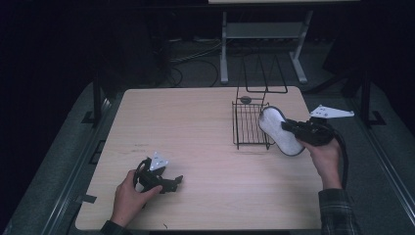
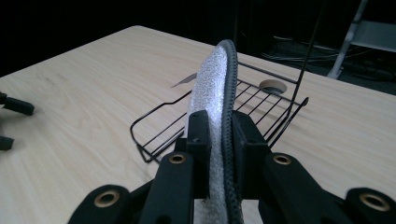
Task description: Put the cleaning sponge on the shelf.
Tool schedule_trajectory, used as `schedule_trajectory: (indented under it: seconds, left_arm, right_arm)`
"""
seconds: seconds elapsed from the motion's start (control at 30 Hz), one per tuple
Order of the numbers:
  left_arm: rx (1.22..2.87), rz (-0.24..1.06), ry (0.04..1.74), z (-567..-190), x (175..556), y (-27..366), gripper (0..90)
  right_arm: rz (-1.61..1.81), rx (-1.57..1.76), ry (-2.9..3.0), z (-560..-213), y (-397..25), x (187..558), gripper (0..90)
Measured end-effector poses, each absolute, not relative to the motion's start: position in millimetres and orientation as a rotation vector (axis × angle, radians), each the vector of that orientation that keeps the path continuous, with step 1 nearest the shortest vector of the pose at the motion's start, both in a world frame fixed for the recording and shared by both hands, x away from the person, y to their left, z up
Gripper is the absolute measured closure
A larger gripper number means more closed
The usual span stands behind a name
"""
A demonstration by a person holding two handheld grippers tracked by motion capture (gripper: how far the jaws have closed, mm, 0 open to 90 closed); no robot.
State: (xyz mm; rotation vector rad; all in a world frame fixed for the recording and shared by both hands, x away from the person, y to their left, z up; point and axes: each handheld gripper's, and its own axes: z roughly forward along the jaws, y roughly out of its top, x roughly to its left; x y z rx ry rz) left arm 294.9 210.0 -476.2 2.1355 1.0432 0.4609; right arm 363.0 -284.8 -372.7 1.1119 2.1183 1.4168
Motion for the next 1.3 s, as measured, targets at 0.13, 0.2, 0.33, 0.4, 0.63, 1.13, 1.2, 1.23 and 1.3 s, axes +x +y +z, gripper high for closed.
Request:
schedule_trajectory:
  seconds: [0.13,0.2,0.33,0.4,0.63,1.13,1.2,1.23,1.3]
  left_arm:
    - [2.137,0.458,1.046,-476.0,294.8,209.9,12.4]
    - [2.135,0.458,1.046,-476.1,294.8,209.9,12.4]
    - [2.136,0.458,1.046,-476.1,294.8,209.9,12.4]
    - [2.135,0.458,1.046,-476.1,294.8,209.9,12.4]
    - [2.136,0.458,1.046,-476.1,294.8,209.9,12.4]
    - [2.137,0.459,1.046,-476.1,294.8,210.0,12.4]
    - [2.137,0.459,1.046,-476.1,294.8,209.9,12.4]
    - [2.137,0.459,1.046,-476.1,294.8,210.0,12.4]
    - [2.14,0.458,1.044,-476.0,294.8,210.1,12.4]
  right_arm:
    - [1.415,1.119,2.119,-369.8,-283.7,375.3,79.0]
    - [1.416,1.124,2.12,-368.8,-282.8,380.3,79.0]
    - [1.416,1.123,2.123,-367.2,-277.9,391.7,78.9]
    - [1.411,1.124,2.13,-367.0,-274.4,397.5,78.9]
    - [1.426,1.131,2.136,-368.6,-263.0,415.2,78.9]
    - [1.434,1.177,2.158,-384.2,-241.8,444.8,78.9]
    - [1.436,1.172,2.161,-386.3,-239.2,447.9,78.9]
    - [1.441,1.176,2.158,-387.4,-237.8,449.2,78.9]
    - [1.443,1.181,2.161,-390.5,-236.1,451.9,78.9]
